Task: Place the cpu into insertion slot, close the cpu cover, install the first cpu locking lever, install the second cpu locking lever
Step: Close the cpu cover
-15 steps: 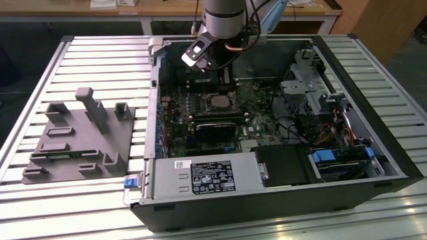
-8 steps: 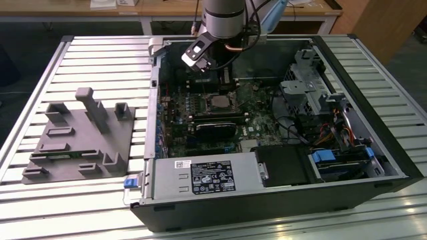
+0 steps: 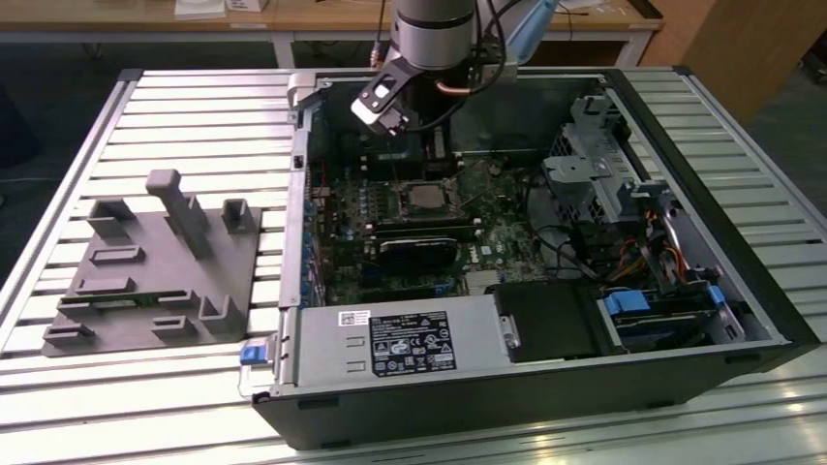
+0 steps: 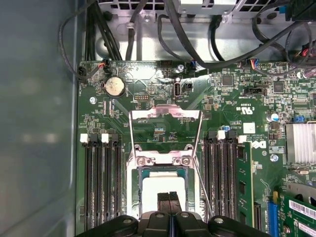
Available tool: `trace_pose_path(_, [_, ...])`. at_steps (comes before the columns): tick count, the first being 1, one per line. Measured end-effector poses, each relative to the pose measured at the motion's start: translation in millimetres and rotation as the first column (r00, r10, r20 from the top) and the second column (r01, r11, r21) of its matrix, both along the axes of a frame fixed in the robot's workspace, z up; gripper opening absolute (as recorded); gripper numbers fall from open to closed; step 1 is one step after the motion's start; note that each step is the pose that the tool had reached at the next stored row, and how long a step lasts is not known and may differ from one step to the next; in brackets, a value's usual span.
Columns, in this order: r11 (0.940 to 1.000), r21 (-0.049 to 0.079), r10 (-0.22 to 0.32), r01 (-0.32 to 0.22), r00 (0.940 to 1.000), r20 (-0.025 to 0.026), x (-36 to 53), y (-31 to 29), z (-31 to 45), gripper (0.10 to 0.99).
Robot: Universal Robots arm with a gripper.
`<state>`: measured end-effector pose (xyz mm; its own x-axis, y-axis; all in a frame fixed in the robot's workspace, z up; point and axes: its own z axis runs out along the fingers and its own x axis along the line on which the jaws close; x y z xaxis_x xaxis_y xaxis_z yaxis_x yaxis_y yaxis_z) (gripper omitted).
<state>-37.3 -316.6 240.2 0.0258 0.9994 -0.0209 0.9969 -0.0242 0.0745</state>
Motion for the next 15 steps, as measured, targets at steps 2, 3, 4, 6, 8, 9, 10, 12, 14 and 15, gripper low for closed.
trace_pose_path(2, [1.0,0.0,0.0,0.0,1.0,0.0001,0.0,0.0,2.1,0.106])
trace_pose_path(3, [1.0,0.0,0.0,0.0,1.0,0.0,0.0,0.0,3.2,0.106])
trace_pose_path(4, [1.0,0.0,0.0,0.0,1.0,0.0,0.0,0.0,4.4,0.106])
trace_pose_path(6, [1.0,0.0,0.0,0.0,1.0,0.0,0.0,0.0,6.9,0.106])
trace_pose_path(8, [1.0,0.0,0.0,0.0,1.0,0.0,0.0,0.0,9.9,0.106])
trace_pose_path(9, [1.0,0.0,0.0,0.0,1.0,0.0,0.0,0.0,11.6,0.106])
trace_pose_path(10, [1.0,0.0,0.0,0.0,1.0,-0.0001,0.0,0.0,13.3,0.106])
trace_pose_path(12, [1.0,0.0,0.0,0.0,1.0,0.0,0.0,0.0,16.6,0.106])
trace_pose_path(14, [1.0,0.0,0.0,0.0,1.0,0.0,0.0,0.0,19.4,0.106])
trace_pose_path(15, [1.0,0.0,0.0,0.0,1.0,-0.0001,0.0,0.0,20.1,0.106])
